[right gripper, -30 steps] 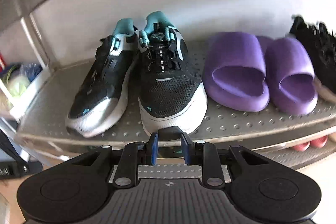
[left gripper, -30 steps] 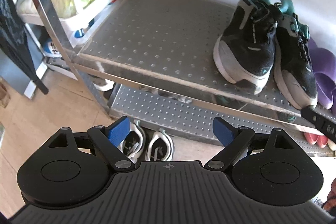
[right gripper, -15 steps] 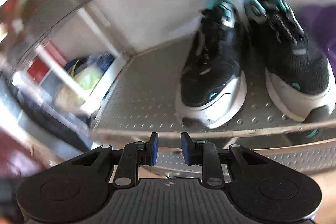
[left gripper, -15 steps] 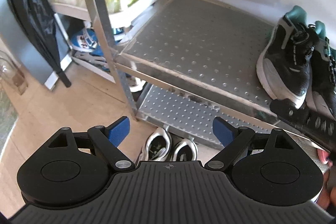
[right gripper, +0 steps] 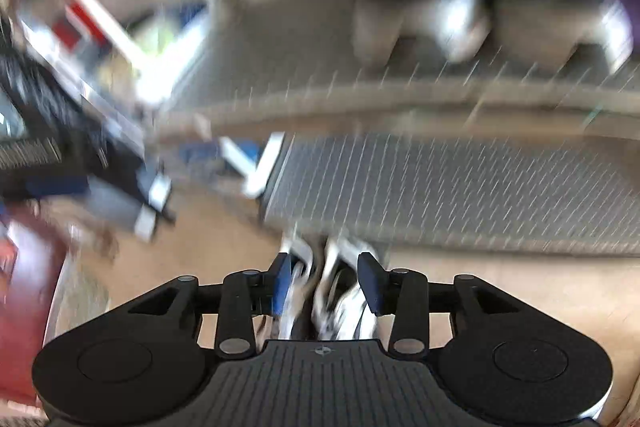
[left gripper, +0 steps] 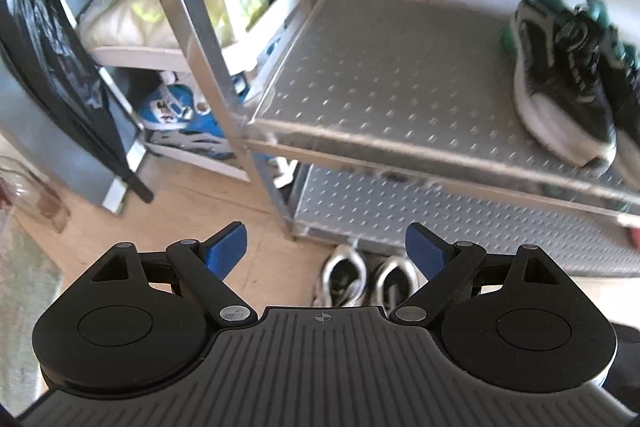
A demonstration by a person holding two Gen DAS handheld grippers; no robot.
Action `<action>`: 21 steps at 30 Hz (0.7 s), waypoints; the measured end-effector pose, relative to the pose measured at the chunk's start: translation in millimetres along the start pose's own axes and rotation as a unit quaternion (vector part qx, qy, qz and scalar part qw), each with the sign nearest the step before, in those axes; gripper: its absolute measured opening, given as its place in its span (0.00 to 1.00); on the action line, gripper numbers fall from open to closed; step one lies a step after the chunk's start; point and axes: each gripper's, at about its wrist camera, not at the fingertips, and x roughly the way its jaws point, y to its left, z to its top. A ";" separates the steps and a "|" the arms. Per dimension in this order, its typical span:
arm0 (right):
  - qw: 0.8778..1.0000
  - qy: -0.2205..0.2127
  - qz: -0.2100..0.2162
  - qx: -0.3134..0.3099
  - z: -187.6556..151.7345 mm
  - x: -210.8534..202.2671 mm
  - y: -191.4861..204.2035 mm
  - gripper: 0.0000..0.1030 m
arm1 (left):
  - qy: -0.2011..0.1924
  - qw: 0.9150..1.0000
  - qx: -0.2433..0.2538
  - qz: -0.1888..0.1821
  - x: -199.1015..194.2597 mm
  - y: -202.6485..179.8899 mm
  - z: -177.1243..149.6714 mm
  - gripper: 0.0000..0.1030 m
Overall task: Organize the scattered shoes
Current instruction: 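Grasp the white-and-black sneakers at the heels with the right gripper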
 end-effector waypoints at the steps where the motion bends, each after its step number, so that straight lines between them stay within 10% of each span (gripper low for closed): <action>1: 1.000 0.020 0.007 0.003 -0.8 16.2 3.7 0.48 | 0.001 1.000 0.004 0.001 1.8 -0.6 0.2 0.88; 10: 0.992 0.091 -0.025 0.083 22.8 172.7 7.9 0.55 | 0.005 1.000 -0.025 0.018 9.4 12.3 5.3 0.88; 18: 0.986 0.117 -0.117 0.033 16.3 250.6 6.6 0.58 | 0.007 0.995 -0.094 0.039 16.4 40.0 10.8 0.88; 21: 0.987 0.105 -0.122 -0.017 11.4 241.0 16.1 0.25 | 0.005 0.995 -0.087 0.043 15.5 39.8 10.2 0.88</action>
